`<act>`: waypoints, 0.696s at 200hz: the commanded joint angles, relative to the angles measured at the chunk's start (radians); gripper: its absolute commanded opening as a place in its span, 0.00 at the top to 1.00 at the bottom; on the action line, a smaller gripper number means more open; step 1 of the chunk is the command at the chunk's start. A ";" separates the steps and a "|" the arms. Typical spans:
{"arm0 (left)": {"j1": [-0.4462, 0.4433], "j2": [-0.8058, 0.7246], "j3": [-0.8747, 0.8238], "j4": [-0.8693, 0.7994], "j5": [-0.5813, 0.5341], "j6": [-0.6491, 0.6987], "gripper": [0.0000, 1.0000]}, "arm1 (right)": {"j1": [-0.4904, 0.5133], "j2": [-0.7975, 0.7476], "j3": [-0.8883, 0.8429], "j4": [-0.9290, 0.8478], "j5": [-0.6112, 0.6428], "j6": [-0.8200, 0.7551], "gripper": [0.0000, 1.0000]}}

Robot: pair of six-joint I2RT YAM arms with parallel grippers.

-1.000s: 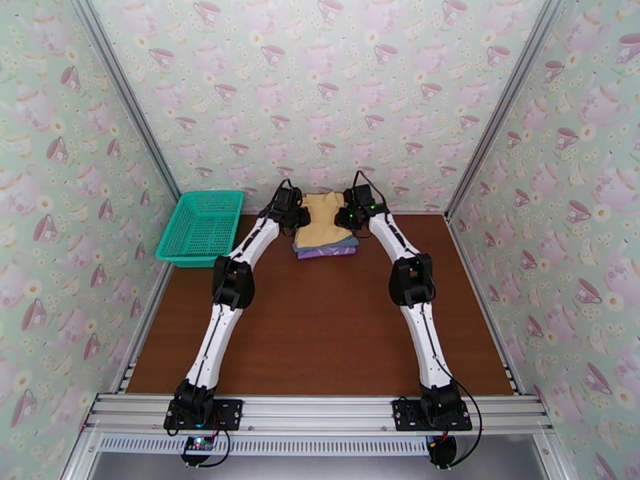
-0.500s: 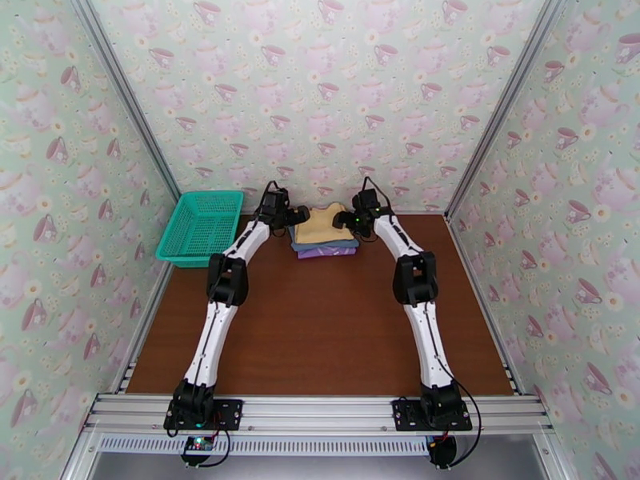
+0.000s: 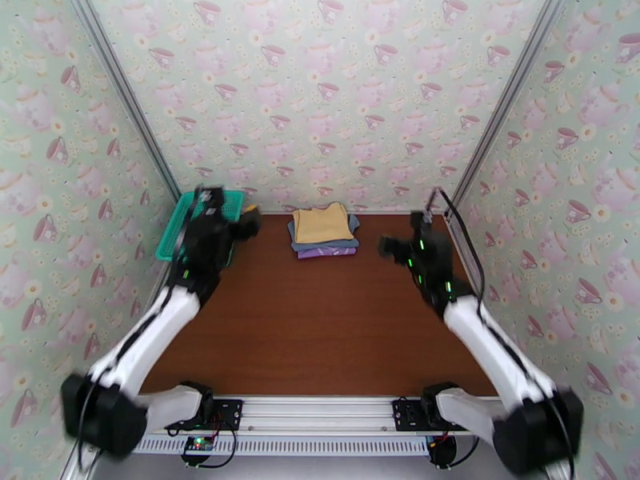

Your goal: Fold and stack the mixed laundry pile

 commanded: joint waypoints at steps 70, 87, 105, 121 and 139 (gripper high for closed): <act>0.128 0.279 -0.594 0.801 -0.138 0.124 0.00 | -0.087 0.242 -0.425 0.830 0.025 -0.099 0.00; 0.163 0.437 -0.553 0.851 -0.046 0.112 0.00 | -0.118 0.392 -0.421 1.009 -0.041 -0.125 0.00; 0.159 0.435 -0.507 0.759 -0.005 0.129 0.00 | -0.163 0.580 -0.405 1.185 -0.128 -0.101 0.00; 0.182 0.446 -0.463 0.697 0.015 0.113 0.00 | -0.205 0.515 -0.311 0.901 -0.172 -0.064 0.00; 0.176 0.451 -0.471 0.722 -0.009 0.120 0.00 | -0.205 0.519 -0.289 0.868 -0.177 -0.070 0.00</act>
